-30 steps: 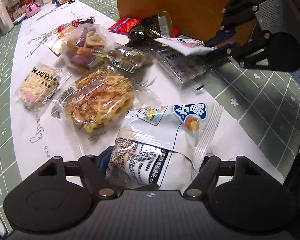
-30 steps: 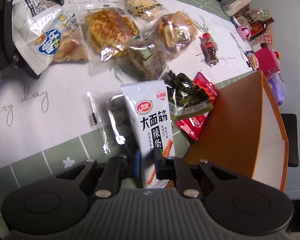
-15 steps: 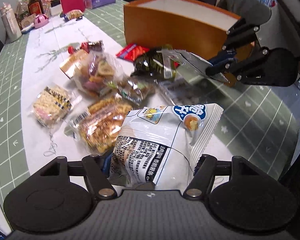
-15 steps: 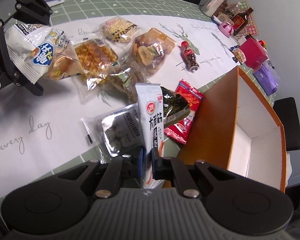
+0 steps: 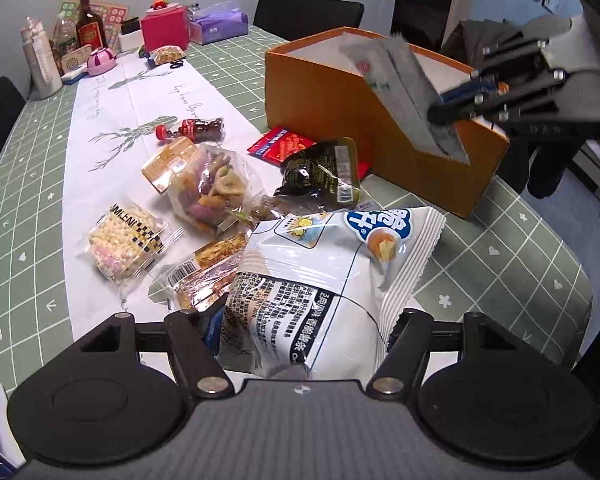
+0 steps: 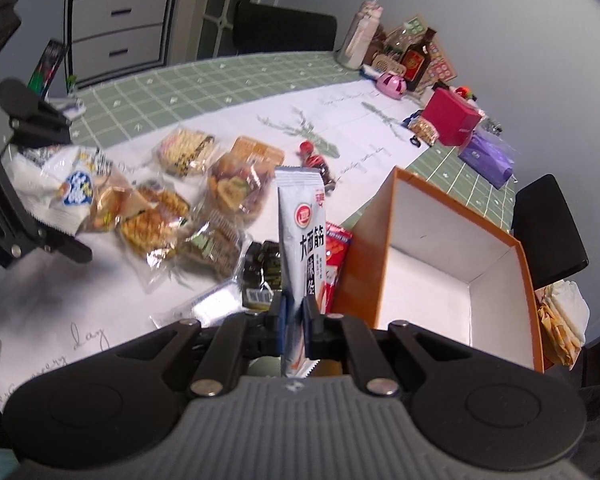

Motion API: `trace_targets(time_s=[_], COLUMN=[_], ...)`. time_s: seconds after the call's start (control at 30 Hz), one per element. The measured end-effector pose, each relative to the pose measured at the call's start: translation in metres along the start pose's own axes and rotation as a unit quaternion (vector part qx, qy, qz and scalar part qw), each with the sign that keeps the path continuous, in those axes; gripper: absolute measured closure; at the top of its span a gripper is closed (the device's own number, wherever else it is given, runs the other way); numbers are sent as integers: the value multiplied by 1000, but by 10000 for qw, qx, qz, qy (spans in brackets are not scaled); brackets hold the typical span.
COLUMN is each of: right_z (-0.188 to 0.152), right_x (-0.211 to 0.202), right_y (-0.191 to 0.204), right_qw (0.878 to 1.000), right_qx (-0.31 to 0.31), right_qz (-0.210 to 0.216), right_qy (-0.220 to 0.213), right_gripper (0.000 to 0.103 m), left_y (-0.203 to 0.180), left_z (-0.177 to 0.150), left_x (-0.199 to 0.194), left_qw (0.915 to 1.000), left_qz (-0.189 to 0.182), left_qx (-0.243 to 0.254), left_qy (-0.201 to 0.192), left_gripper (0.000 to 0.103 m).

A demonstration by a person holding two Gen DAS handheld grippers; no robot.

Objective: Organize snacks
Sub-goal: 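Carry the chip bag with the left tool while the right tool carries the spicy-strip bag into the orange box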

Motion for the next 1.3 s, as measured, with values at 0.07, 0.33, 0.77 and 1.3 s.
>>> trace_targets(time_s=[0.07,0.33,0.77,1.3], right_z=[1,5,-6,-48], right_x=[-6,-34,-60,-60], right_y=[-3,-17,-63,-131], right_qw=[9999,9980,9913,9743], right_qx=[67,317,945,2038], right_qz=[3,-68,-459,-720], right_qy=[-109,-535,-788,-629], right_gripper=[98,98,98,98], left_y=[-4,-15,-58,-112], left_z=[2,35,110,175], left_x=[0,-7,14,76], left_qw=[10000,9995,9943,9814], left_qz=[35,119,85,8], left_qx=[65,197,909,1766], left_qy=[0,-208,-548,-757], left_gripper=[26,26,26,26])
Point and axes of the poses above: each gripper's, at about its wrist camera, not at the fingertips, and x roughly the way its jaws point, y to its left, z to its top, the point moved 2 cm from there along x, roughly the way its jaws point, and after that the axes turned 3 degrees about z, right-handed, at the moved point
